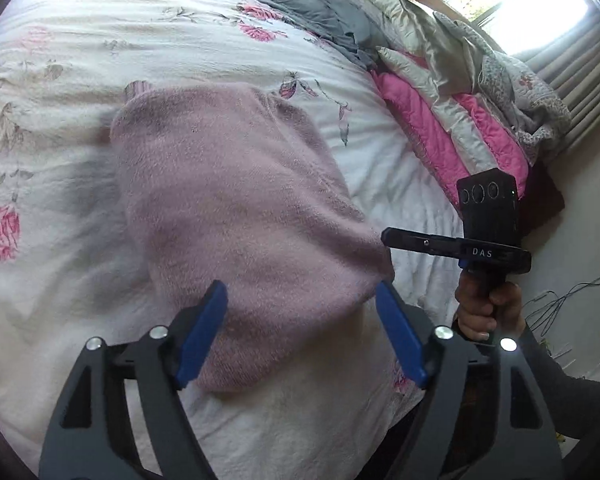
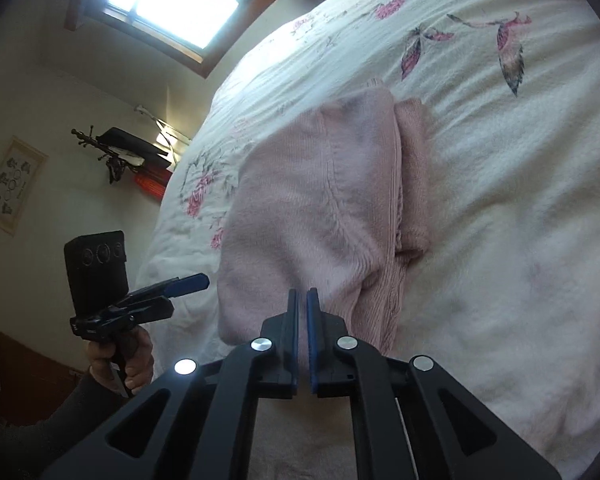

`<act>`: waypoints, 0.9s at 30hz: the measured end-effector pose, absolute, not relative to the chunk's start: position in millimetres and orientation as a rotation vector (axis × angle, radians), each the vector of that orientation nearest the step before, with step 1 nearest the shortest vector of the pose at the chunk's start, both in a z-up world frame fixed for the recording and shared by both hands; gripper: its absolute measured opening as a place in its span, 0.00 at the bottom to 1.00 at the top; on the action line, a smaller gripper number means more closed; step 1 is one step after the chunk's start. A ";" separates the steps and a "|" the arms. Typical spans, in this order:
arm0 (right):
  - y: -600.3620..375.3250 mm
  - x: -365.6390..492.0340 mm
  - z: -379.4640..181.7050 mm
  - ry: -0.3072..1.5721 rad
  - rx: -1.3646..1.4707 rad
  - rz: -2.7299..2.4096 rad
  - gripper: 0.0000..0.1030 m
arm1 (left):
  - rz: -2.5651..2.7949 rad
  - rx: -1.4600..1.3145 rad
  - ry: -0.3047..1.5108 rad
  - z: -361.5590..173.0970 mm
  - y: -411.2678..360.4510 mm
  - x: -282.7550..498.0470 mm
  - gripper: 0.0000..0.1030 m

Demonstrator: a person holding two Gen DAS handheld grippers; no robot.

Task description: Fold small clothes

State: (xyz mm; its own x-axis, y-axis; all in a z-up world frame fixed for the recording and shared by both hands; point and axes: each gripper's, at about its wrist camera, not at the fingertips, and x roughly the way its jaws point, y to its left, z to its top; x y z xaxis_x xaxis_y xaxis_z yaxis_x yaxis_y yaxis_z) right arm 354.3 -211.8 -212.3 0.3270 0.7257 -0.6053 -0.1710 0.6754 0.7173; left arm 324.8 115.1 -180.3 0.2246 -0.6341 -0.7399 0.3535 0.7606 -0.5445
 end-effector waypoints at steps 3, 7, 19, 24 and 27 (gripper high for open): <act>-206.9 355.7 -243.9 1.179 0.588 0.566 0.00 | -0.609 -0.246 1.260 -210.7 116.2 318.4 0.77; -219.5 352.3 -237.3 1.150 0.665 0.557 0.08 | -0.619 -0.341 1.252 -209.2 131.2 306.1 0.78; -259.8 432.4 -233.0 1.205 0.896 0.578 0.90 | -0.638 -0.800 1.221 -236.6 203.1 333.4 0.85; -236.2 482.8 -262.8 1.317 0.821 0.592 0.90 | -0.680 -0.882 1.267 -270.3 190.2 352.1 0.85; -223.4 503.3 -271.9 1.330 0.802 0.627 0.90 | -0.755 -0.886 1.261 -275.8 176.1 357.9 0.85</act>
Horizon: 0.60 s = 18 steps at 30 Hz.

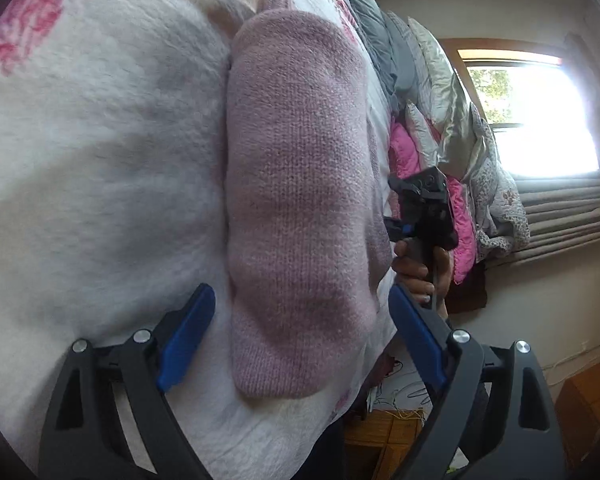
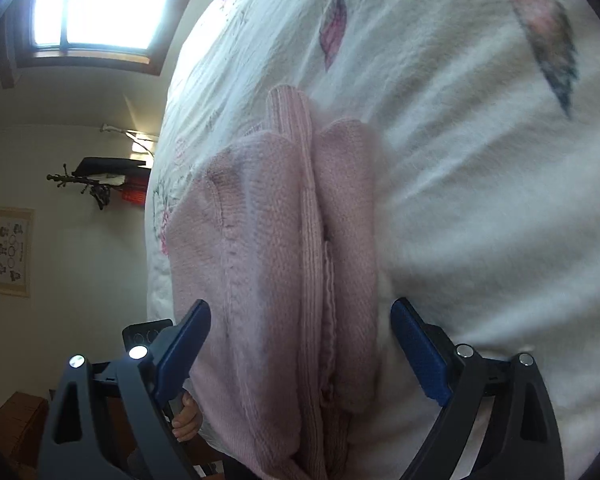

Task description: Fold small clothes

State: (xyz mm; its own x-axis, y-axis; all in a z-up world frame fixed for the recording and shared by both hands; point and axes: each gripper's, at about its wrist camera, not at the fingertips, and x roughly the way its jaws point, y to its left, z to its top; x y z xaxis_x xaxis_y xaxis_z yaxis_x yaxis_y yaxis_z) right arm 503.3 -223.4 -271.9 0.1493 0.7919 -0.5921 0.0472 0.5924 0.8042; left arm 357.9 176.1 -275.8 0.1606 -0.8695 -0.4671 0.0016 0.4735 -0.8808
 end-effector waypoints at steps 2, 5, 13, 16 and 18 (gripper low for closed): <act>-214.8 515.4 -274.0 1.326 0.797 0.657 0.91 | -0.814 -0.906 1.256 -279.4 168.1 362.5 0.85; -198.9 530.1 -275.4 1.330 0.758 0.694 0.92 | -0.847 -0.891 1.269 -285.1 156.7 367.4 0.85; -168.3 538.8 -270.9 1.325 0.689 0.688 0.89 | -0.764 -0.835 1.314 -283.2 139.8 370.7 0.79; -171.8 532.5 -274.5 1.330 0.719 0.660 0.58 | -0.697 -0.789 1.349 -279.9 134.1 371.8 0.62; -171.6 527.9 -269.1 1.308 0.712 0.642 0.52 | -0.678 -0.791 1.364 -278.0 135.3 372.2 0.55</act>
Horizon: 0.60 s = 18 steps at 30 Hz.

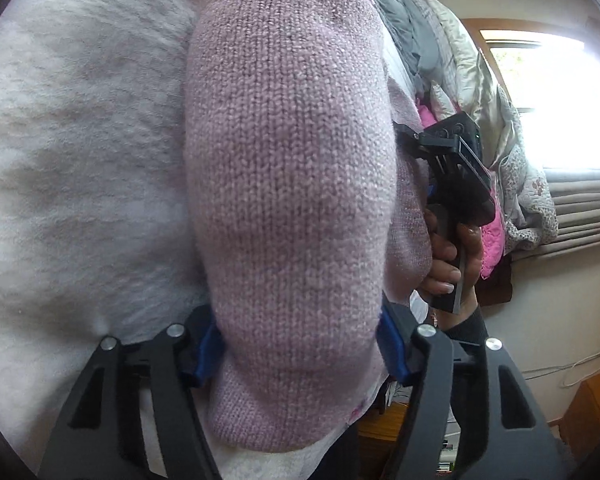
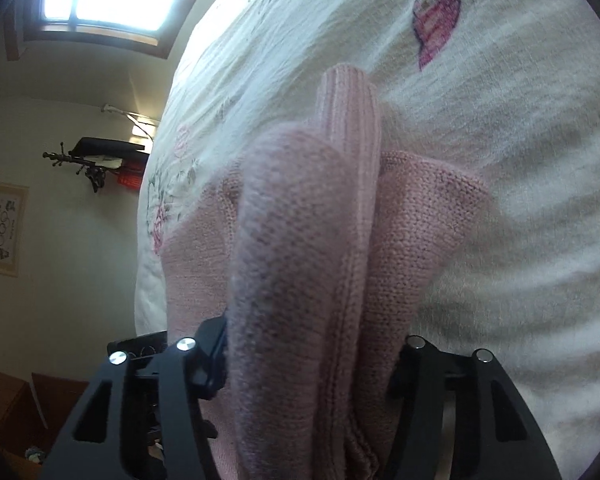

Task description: Fold small clothes

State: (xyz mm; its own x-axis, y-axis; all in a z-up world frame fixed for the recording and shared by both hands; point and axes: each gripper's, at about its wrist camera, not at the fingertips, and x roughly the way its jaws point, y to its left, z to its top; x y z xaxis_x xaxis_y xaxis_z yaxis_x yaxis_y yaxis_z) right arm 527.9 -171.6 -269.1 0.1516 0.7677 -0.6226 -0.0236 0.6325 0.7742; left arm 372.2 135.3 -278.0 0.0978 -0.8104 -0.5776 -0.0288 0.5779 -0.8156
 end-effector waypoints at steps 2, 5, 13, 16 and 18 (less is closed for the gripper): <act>-170.4 522.9 -261.6 1.286 0.712 0.629 0.50 | -0.663 -0.771 1.375 -273.4 135.4 371.9 0.51; -168.8 515.4 -248.2 1.254 0.718 0.617 0.48 | -0.638 -0.728 1.373 -259.5 131.3 371.5 0.46; -159.1 487.5 -209.2 1.185 0.743 0.637 0.46 | -0.629 -0.660 1.319 -206.1 147.1 355.2 0.40; -144.3 472.6 -196.4 1.161 0.759 0.680 0.46 | -0.635 -0.620 1.289 -184.2 162.5 335.5 0.39; -127.8 462.3 -190.2 1.155 0.757 0.716 0.46 | -0.635 -0.610 1.267 -171.5 178.2 316.5 0.39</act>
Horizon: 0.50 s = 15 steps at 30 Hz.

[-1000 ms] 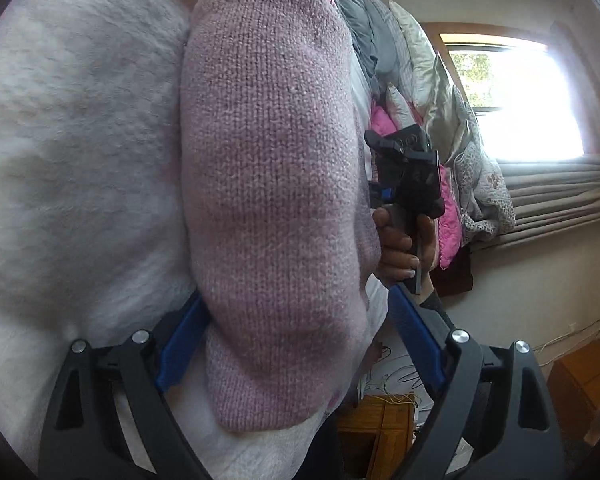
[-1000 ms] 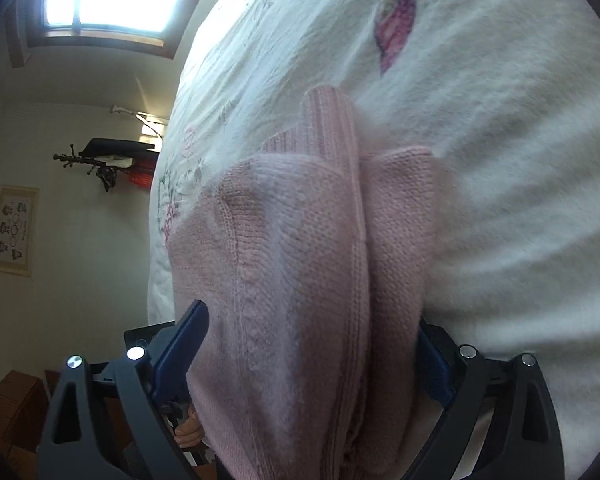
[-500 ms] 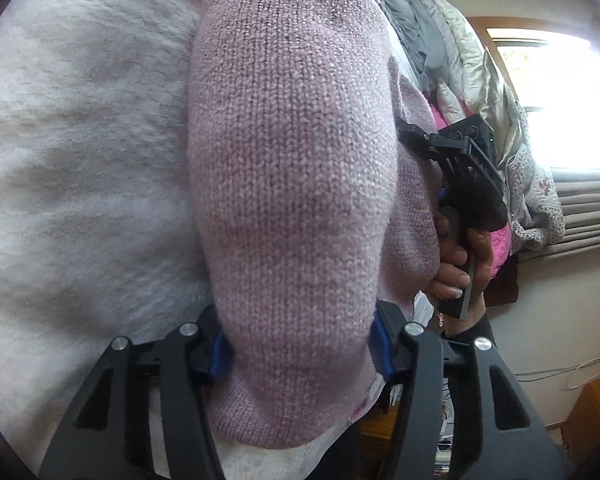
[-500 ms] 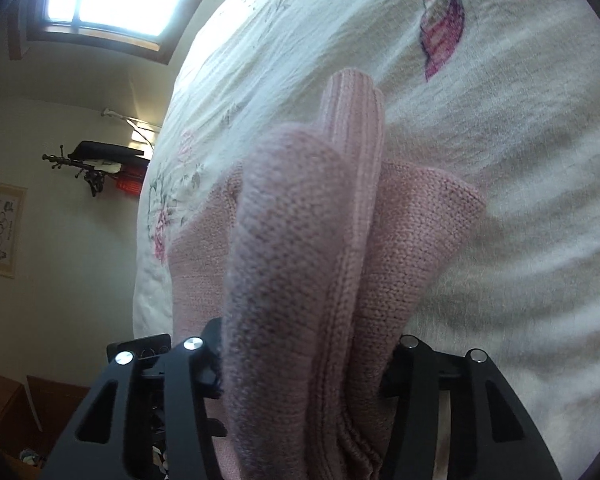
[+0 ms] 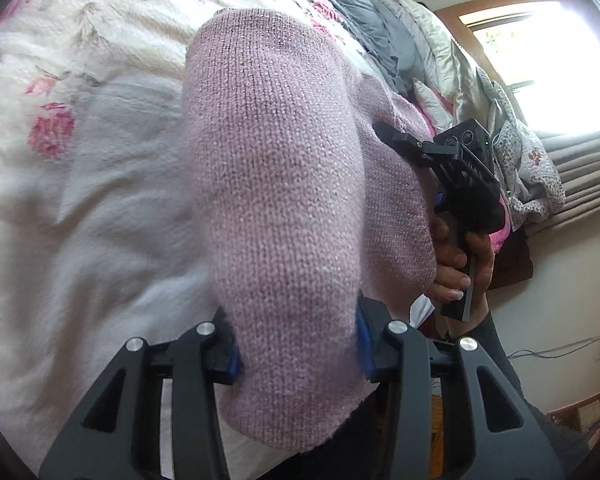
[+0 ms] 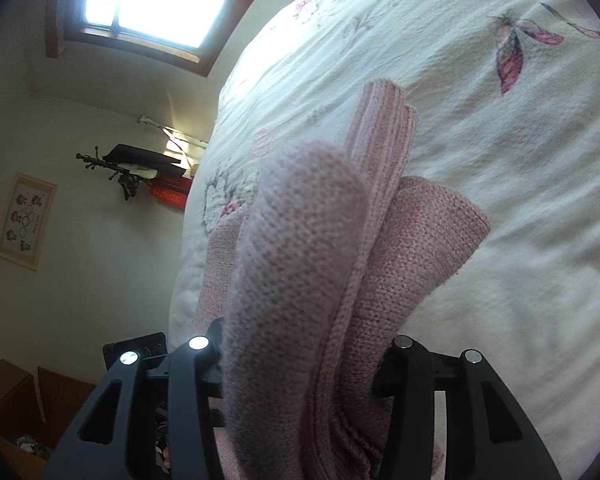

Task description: Fold small clothes

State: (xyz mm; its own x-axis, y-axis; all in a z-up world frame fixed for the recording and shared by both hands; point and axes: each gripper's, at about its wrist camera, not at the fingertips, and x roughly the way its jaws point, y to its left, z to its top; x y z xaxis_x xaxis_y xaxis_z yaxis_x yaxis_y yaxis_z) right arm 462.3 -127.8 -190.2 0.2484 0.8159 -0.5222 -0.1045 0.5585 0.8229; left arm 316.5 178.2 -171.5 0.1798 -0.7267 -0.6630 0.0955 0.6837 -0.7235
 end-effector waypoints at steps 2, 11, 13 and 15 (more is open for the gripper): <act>-106.8 451.9 -188.6 1.160 0.749 0.755 0.46 | -0.620 -0.608 1.248 -161.8 194.1 294.8 0.39; -12.4 402.5 -246.0 1.297 0.710 0.840 0.47 | -0.485 -0.666 1.271 -190.5 266.4 196.5 0.39; -5.1 396.5 -270.6 1.344 0.692 0.779 0.50 | -0.452 -0.667 1.310 -213.2 269.1 189.5 0.41; -8.5 394.8 -281.7 1.357 0.718 0.751 0.58 | -0.441 -0.681 1.316 -225.2 268.8 188.1 0.45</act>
State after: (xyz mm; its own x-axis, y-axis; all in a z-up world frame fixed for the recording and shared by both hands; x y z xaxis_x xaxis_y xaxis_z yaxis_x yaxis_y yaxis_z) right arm 394.8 -8.5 -281.7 0.0631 0.8148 -0.5763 -0.0560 0.5794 0.8131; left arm 188.1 268.8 -225.2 0.2142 -0.6507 -0.7285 -0.0806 0.7315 -0.6771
